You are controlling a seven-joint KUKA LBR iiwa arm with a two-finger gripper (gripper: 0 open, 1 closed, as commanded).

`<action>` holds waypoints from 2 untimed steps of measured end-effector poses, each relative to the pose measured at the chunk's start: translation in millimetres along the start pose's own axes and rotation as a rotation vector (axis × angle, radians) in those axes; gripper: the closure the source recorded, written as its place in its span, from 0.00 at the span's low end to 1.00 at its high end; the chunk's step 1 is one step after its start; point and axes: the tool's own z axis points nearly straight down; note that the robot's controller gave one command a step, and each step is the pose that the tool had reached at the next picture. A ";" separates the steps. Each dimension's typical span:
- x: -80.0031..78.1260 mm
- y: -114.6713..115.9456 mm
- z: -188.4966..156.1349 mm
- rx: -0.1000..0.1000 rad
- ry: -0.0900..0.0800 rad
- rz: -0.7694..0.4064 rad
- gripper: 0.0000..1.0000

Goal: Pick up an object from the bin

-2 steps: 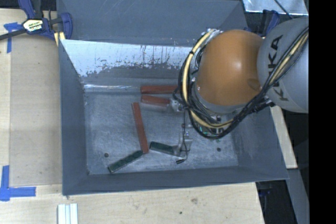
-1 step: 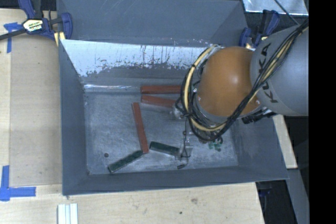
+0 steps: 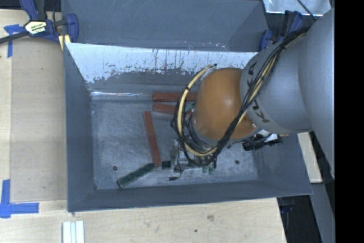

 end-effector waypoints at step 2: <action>-19.3 8.6 -117.8 -0.001 -0.002 0.013 1.00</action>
Offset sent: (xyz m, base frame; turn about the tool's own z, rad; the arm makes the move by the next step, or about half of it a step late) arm 0.0192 0.0063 0.1173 0.0145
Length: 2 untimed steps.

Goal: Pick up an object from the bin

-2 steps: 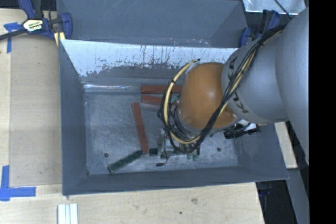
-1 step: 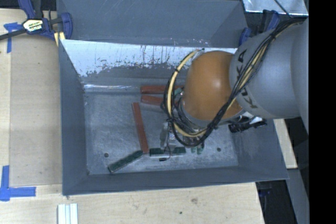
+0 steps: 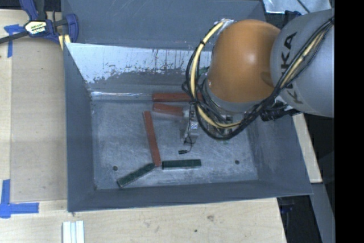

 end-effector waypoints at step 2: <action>0.7 20.5 110.7 0.001 0.001 0.287 0.00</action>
Offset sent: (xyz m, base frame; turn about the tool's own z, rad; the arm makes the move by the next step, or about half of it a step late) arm 0.0000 0.0000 0.0000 0.0000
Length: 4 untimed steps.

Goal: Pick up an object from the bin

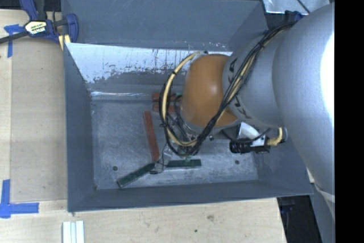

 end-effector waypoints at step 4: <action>51.0 84.4 25.0 -0.001 -0.001 -0.180 0.00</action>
Offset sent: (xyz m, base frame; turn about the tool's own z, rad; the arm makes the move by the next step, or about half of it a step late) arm -0.0033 0.0261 -0.0299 -0.0249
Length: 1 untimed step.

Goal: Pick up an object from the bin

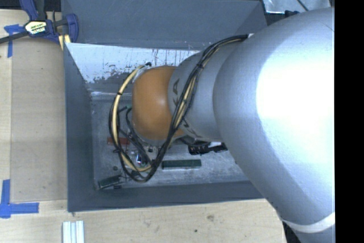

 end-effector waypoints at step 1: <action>-8.5 -24.6 -32.1 0.002 0.003 -0.172 0.00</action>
Offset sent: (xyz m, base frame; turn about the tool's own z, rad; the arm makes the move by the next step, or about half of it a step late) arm 0.0781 -0.0189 0.0171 -0.3333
